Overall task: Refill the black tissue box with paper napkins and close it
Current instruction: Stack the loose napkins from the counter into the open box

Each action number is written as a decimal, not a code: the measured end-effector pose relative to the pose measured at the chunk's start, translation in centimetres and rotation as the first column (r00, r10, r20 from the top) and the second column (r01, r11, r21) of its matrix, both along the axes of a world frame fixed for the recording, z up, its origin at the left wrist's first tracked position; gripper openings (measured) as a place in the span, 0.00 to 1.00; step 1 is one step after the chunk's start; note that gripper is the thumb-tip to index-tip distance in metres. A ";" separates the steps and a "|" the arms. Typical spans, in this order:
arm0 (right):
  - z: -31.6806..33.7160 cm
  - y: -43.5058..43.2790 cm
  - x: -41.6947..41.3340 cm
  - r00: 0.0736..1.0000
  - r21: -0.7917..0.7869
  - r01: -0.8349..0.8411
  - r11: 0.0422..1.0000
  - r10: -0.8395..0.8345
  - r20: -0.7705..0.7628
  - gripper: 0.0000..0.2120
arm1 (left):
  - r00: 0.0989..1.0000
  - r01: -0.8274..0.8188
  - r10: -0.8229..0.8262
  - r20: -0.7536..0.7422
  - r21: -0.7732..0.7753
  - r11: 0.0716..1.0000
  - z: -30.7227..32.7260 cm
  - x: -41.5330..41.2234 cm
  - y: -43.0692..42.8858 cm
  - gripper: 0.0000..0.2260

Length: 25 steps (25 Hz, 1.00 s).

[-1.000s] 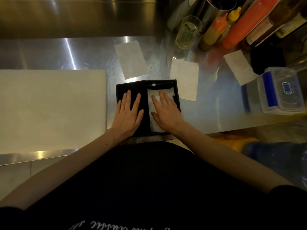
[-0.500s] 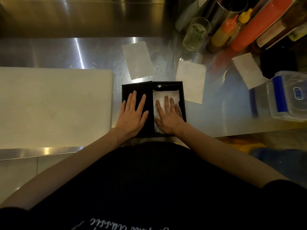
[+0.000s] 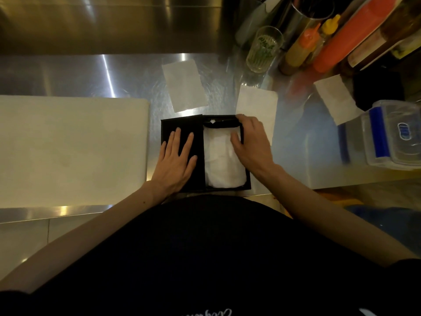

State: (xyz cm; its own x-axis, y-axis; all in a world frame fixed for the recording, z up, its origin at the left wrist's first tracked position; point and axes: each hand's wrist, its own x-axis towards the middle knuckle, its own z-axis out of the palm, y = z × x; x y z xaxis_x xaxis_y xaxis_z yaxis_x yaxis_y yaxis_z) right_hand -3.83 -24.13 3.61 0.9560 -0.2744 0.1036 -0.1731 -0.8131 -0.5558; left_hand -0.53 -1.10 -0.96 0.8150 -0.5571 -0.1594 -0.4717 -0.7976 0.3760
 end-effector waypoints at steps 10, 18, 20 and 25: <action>-2.5 -4.6 2.5 0.911 0.194 0.412 0.890 -0.402 -0.093 0.17 | 0.999 -0.043 0.043 -0.025 -0.005 0.999 0.3 0.1 -0.3 0.27; -4.0 -6.1 4.1 0.864 0.093 0.482 0.871 -0.455 -0.217 0.18 | 0.997 -0.064 0.065 -0.032 0.007 0.998 0.2 0.1 -0.6 0.27; -4.4 -6.2 4.5 0.857 0.078 0.488 0.870 -0.460 -0.231 0.18 | 0.997 -0.067 0.067 -0.040 0.000 0.998 0.3 0.0 -0.6 0.27; -4.9 -6.5 5.8 0.845 0.001 0.485 0.874 -0.469 -0.255 0.17 | 0.997 -0.065 0.065 -0.047 0.006 0.998 0.5 0.1 -0.5 0.27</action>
State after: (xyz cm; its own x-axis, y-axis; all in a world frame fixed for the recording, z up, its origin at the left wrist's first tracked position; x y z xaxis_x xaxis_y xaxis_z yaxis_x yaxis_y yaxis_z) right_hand 1.96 -30.58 -1.27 0.6981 -0.7013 -0.1443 -0.6649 -0.5602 -0.4941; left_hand -0.40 -1.59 -0.45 0.8411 -0.5022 -0.2010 -0.4002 -0.8277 0.3934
